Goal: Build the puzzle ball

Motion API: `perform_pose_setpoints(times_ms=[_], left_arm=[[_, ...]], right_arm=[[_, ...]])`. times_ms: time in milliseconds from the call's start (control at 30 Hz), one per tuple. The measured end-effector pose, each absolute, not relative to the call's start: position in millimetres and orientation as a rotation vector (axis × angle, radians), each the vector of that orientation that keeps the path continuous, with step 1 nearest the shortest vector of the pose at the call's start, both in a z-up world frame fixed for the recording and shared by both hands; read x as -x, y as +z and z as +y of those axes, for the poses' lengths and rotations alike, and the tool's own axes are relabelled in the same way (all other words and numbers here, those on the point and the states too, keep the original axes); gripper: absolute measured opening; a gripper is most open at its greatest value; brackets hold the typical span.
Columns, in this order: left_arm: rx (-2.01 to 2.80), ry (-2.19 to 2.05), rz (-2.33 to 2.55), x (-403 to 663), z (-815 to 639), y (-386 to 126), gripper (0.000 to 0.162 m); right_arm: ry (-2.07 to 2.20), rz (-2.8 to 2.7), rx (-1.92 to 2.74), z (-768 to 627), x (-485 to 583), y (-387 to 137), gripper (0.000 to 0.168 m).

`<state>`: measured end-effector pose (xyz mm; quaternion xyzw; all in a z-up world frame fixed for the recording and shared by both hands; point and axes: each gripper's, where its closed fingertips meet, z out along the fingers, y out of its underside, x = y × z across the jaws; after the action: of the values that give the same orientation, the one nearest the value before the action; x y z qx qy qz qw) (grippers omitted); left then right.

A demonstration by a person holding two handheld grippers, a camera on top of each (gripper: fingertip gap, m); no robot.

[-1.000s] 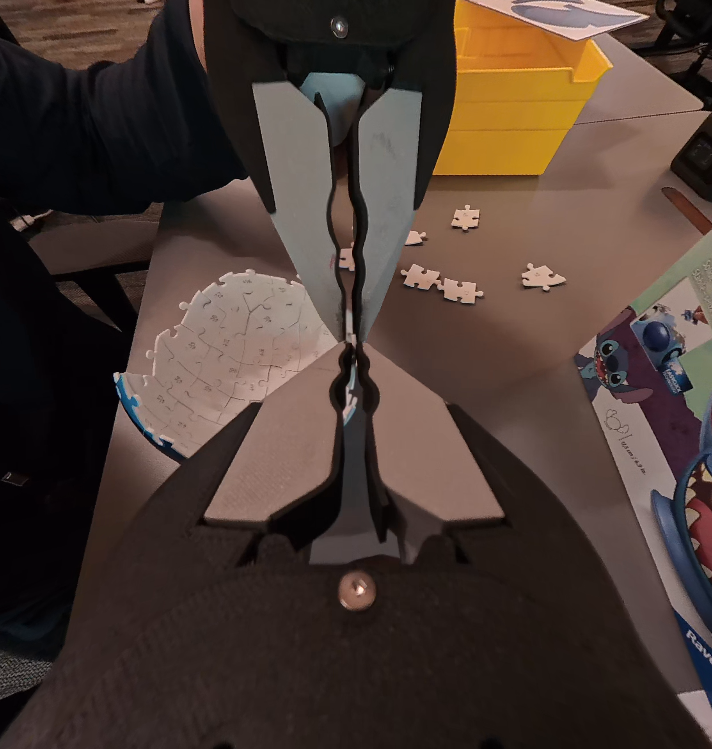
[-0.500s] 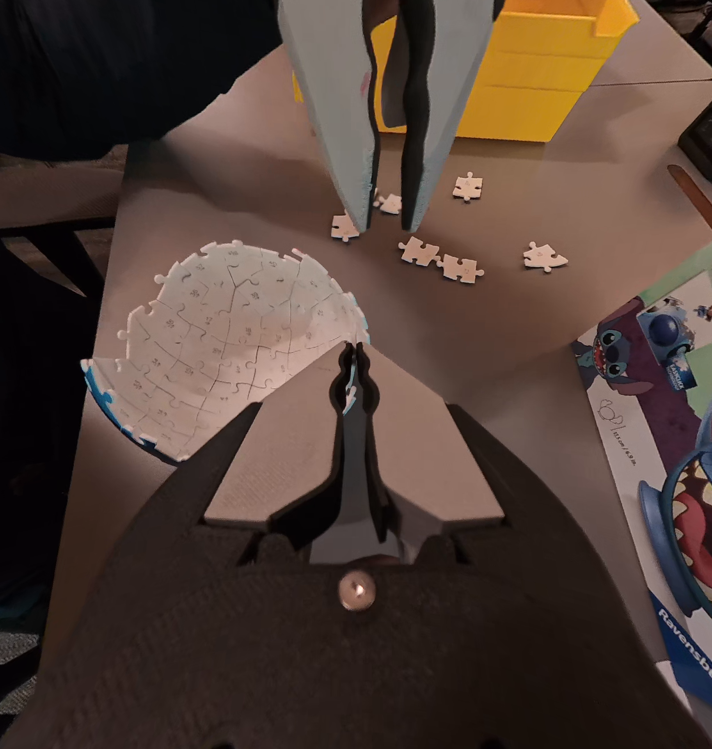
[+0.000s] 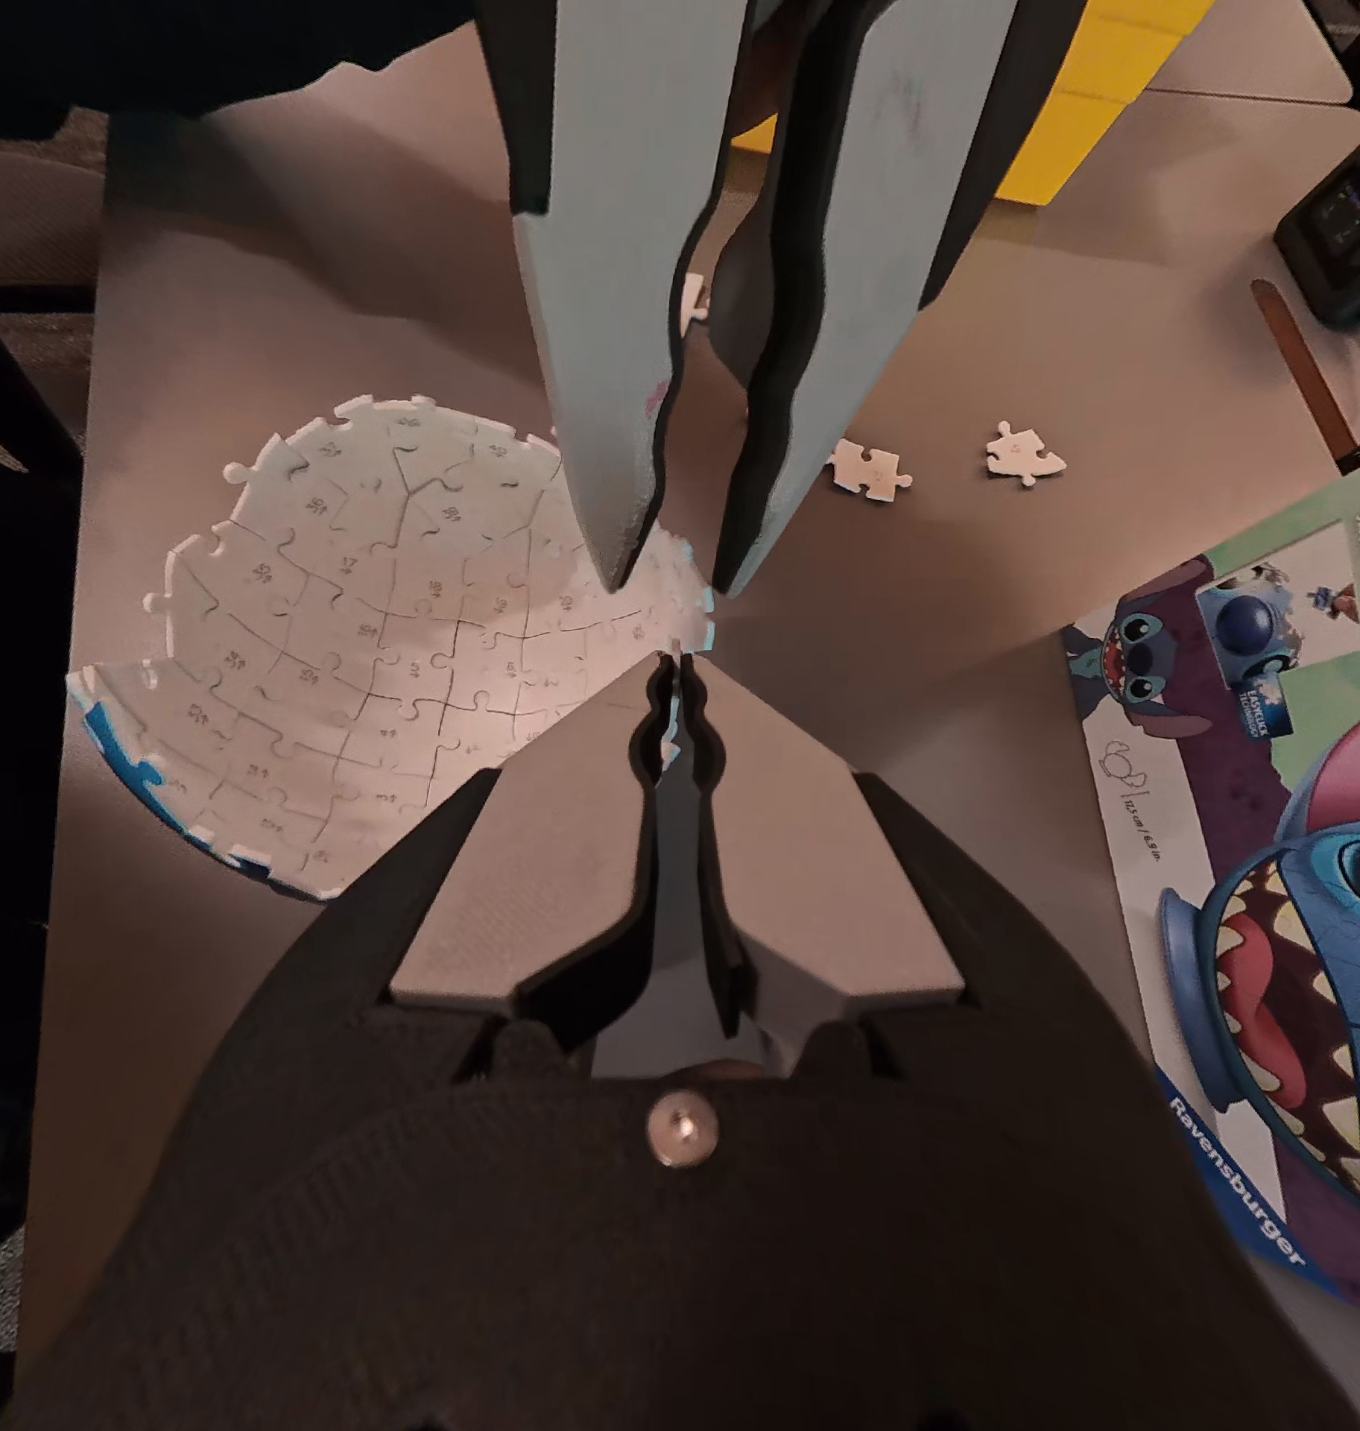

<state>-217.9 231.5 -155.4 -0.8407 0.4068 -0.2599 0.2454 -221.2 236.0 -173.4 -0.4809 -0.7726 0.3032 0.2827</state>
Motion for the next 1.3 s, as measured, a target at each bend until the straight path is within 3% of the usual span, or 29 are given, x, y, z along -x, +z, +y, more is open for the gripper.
perform_pose_setpoints(times_ms=[433, 800, 1300], left_arm=[[2.325, -0.607, 1.148, 218, 232, -163, 0.022], [2.237, -0.681, 1.025, 236, 240, -132, 0.026], [2.257, -0.761, 0.988, 250, 254, -147, 0.032]], right_arm=[[0.762, -2.076, 1.289, 235, 223, -175, 0.000], [0.793, -2.087, 1.293, 238, 220, -162, 0.000], [0.744, -2.220, 1.346, 233, 226, -177, 0.000]])
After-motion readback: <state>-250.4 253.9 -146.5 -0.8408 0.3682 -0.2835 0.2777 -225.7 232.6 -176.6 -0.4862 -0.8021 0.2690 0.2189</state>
